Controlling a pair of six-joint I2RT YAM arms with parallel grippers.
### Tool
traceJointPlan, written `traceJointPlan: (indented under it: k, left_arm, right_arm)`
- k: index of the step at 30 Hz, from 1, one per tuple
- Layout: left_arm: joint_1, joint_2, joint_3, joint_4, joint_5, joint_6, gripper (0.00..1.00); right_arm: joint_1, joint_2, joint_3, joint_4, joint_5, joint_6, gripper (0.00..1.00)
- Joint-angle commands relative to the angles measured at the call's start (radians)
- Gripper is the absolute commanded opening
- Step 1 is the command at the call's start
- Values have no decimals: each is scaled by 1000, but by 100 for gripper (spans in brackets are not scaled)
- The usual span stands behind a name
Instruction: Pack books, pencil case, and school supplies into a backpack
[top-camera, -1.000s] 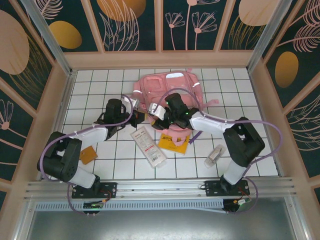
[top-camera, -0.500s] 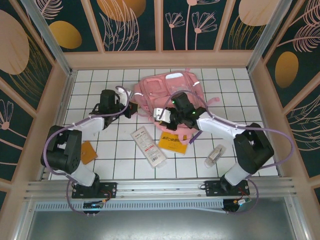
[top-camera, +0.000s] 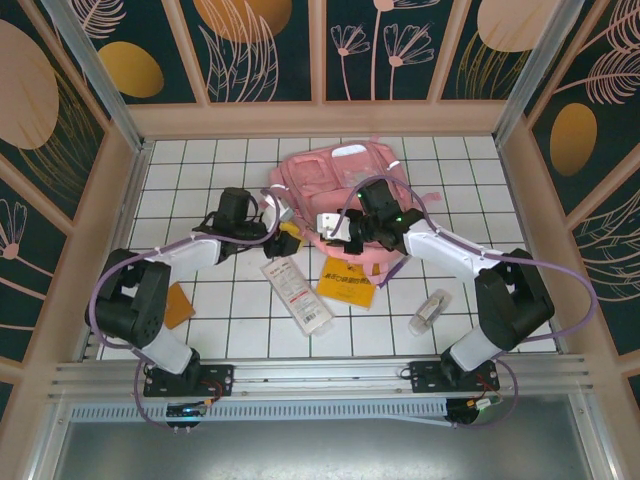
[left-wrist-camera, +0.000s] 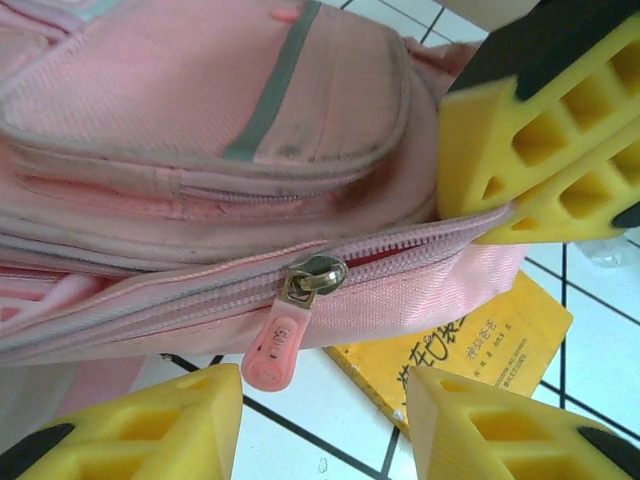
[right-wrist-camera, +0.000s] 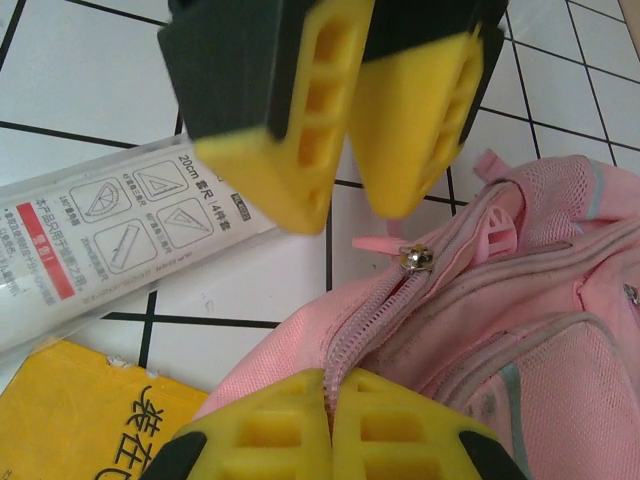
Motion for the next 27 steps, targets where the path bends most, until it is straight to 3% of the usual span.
traceJointPlan:
  k: [1,7,12,15,18,24,27]
  left_arm:
    - [-25,37,24,48,-46,46,46]
    - [-38,67,21,163,-182,33,41]
    - [-38,70,23,204,-199,43,12]
    - [-38,41,1,227,-200,75,0]
    - [-38,-3,-22,193,-169,172,0]
    - [9,-52,-50,186,-127,141,0]
    - [10,-73,-79,197,-29,188,35]
  right_arm:
    - [4,-64,25,26,-83,-15,0]
    - [8,-80,8,21,-121,-22,0]
    - [6,-73,-6,-8,-107,-32,0]
    - [2,-76,-22,-12,-84,-39,0]
    - [-10,-87,-43,-9,-66,-51,0]
    - [-50,-125,-101,36,-25,-61,0]
    - [-62,-142,-109,54,-52,-46,0]
